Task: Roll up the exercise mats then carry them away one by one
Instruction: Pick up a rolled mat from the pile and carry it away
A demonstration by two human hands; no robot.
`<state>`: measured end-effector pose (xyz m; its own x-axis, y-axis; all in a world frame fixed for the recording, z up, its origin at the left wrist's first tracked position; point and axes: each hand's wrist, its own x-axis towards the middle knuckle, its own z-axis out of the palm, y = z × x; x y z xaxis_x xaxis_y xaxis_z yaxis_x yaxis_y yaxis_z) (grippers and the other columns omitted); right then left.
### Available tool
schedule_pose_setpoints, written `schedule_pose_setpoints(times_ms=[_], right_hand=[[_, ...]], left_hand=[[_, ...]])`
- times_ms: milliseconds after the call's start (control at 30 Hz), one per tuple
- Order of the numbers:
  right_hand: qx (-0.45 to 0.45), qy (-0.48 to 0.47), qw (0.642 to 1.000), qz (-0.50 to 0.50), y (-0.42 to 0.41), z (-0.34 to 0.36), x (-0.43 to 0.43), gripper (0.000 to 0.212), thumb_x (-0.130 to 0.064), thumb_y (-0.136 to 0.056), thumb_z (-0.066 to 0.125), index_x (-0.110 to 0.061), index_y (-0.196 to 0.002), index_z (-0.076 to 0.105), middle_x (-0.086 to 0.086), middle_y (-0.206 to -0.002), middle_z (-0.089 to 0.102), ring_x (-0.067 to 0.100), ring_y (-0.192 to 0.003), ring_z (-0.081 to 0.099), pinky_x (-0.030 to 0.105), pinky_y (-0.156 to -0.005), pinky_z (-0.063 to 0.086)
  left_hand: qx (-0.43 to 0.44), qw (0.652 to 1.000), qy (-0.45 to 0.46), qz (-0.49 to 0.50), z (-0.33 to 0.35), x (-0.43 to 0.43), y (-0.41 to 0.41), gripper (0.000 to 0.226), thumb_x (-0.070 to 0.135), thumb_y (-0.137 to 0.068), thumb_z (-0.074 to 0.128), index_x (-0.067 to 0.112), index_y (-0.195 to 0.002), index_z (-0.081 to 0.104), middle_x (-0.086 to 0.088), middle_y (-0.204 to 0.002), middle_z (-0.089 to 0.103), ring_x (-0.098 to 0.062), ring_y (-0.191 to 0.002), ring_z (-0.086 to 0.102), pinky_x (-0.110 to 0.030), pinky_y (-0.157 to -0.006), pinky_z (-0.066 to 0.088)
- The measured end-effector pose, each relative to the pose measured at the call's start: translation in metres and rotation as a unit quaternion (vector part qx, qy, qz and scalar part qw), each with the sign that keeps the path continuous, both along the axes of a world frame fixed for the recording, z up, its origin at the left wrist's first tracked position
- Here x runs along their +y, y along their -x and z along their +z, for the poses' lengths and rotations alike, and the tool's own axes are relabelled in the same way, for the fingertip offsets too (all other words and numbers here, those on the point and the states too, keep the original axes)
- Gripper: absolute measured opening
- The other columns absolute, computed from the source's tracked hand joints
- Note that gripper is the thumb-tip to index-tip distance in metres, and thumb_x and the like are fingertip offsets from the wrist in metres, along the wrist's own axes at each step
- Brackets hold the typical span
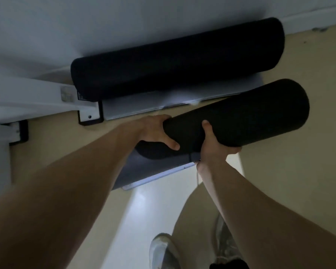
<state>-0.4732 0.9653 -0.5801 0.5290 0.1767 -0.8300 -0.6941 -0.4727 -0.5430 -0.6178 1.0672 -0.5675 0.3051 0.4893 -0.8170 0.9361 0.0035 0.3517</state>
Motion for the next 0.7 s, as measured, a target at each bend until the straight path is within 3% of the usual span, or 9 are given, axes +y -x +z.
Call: schedule_pose_setpoints(times_ms=[67,167,267,333,400,500,633,700], right_hand=[[0.010,0.010,1.000,0.009,0.006,-0.011,0.021,0.154,-0.057,-0.041,0.096,-0.043,-0.158,-0.003,0.002,-0.142,0.048,0.032,-0.118,0.058,0.062,-0.103,0.052],[0.041,0.023,0.999,0.012,0.006,-0.016,0.045,0.158,-0.064,-0.035,0.092,-0.046,-0.158,-0.005,0.006,-0.139,0.047,0.039,-0.124,0.056,0.066,-0.099,0.052],[0.082,0.008,0.995,0.056,0.003,-0.010,0.055,0.133,-0.048,-0.071,0.091,-0.043,-0.161,-0.006,0.005,-0.139,0.044,0.038,-0.119,0.057,0.064,-0.088,0.059],[0.091,0.015,0.993,0.077,0.001,-0.007,0.053,0.126,-0.043,-0.078,0.087,-0.042,-0.161,-0.007,0.009,-0.148,0.045,0.041,-0.119,0.059,0.061,-0.079,0.063],[0.096,0.020,0.991,0.094,-0.001,-0.006,0.047,0.121,-0.042,-0.081,0.083,-0.040,-0.161,-0.008,0.012,-0.146,0.049,0.042,-0.116,0.062,0.058,-0.071,0.064],[0.115,-0.003,0.989,0.092,0.001,-0.014,0.042,0.117,-0.037,-0.088,0.078,-0.037,-0.161,-0.013,0.005,-0.137,0.052,0.037,-0.114,0.064,0.061,-0.079,0.062],[0.118,-0.019,0.990,0.079,0.016,-0.026,0.053,0.092,-0.040,-0.084,0.083,-0.022,-0.153,0.026,0.009,-0.139,0.057,0.032,-0.113,0.065,0.044,-0.065,0.065],[0.120,-0.036,0.988,0.088,0.019,-0.031,0.055,0.091,-0.044,-0.078,0.086,-0.016,-0.149,0.037,0.013,-0.138,0.060,0.033,-0.113,0.067,0.039,-0.061,0.064]], left_hand=[[0.001,1.000,-0.017,-0.001,-0.011,0.023,0.004,0.108,0.068,-0.048,0.088,0.043,-0.143,0.044,0.011,-0.137,0.056,-0.020,-0.124,0.053,-0.041,-0.105,0.042],[-0.026,0.995,-0.073,0.062,-0.011,0.045,0.019,0.094,0.059,-0.059,0.090,0.038,-0.142,0.050,0.010,-0.135,0.057,-0.016,-0.121,0.054,-0.032,-0.103,0.040],[-0.005,0.958,-0.267,0.108,-0.008,0.026,0.033,0.071,0.065,-0.077,0.074,0.032,-0.137,0.056,0.002,-0.137,0.059,-0.025,-0.126,0.053,-0.036,-0.101,0.042],[0.030,0.945,-0.321,0.058,-0.010,-0.010,0.036,0.098,0.075,-0.067,0.072,0.031,-0.150,0.043,-0.002,-0.155,0.044,-0.033,-0.141,0.039,-0.048,-0.114,0.033],[0.049,0.941,-0.335,-0.020,-0.019,-0.042,0.039,0.124,0.071,-0.057,0.081,0.029,-0.160,0.025,-0.005,-0.166,0.027,-0.039,-0.150,0.024,-0.058,-0.119,0.022],[0.079,0.924,-0.365,-0.083,-0.030,-0.040,0.047,0.130,0.059,-0.056,0.088,0.032,-0.161,0.015,-0.007,-0.166,0.023,-0.044,-0.148,0.025,-0.065,-0.117,0.023],[0.034,0.879,-0.436,-0.191,-0.029,-0.014,0.058,0.116,0.049,-0.061,0.090,0.030,-0.157,0.028,-0.012,-0.159,0.038,-0.044,-0.135,0.042,-0.060,-0.111,0.036],[0.022,0.860,-0.455,-0.232,-0.026,-0.010,0.063,0.109,0.049,-0.066,0.088,0.027,-0.157,0.032,-0.014,-0.157,0.041,-0.044,-0.131,0.046,-0.056,-0.108,0.039]])
